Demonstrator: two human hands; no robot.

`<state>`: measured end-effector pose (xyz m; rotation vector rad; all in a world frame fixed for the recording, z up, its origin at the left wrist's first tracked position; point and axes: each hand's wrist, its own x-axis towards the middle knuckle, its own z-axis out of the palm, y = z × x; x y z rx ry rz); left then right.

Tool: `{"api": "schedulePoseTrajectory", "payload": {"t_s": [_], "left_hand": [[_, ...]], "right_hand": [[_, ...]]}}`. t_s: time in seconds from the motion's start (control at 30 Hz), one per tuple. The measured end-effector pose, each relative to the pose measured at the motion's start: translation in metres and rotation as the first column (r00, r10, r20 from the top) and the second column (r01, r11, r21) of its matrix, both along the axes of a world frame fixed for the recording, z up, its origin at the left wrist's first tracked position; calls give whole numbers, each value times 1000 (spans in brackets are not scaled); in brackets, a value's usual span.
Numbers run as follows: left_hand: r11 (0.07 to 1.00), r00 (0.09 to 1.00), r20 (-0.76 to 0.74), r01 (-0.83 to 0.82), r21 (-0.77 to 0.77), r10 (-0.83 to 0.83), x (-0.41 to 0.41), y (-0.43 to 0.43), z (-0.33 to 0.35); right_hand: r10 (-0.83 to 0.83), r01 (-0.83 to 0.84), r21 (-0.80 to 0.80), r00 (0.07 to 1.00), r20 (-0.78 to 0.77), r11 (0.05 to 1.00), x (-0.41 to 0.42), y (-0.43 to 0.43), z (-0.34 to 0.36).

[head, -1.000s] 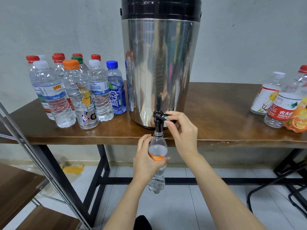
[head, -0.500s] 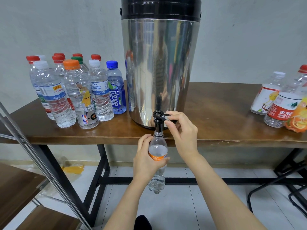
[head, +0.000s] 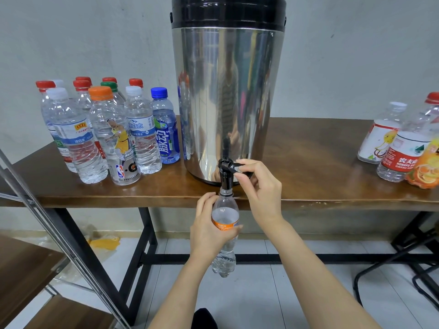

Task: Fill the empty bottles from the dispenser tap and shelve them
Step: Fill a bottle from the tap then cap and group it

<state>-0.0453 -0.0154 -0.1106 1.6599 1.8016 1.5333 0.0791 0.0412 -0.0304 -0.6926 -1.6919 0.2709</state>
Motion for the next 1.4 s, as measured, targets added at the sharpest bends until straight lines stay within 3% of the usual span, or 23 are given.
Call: {"api": "schedulePoseTrajectory", "payload": {"t_s": [1.07,1.4], "left_hand": [[1000,1000,-22,11,-5,-11,-1,0,-2],[1000,1000,-20,8,-2,-8,-1,-1,-2]], "right_hand": [[-6,6,7,1000,-7,1000,0,-4,1],[17,-18,25,998,66,1000,7,-7,0]]}}
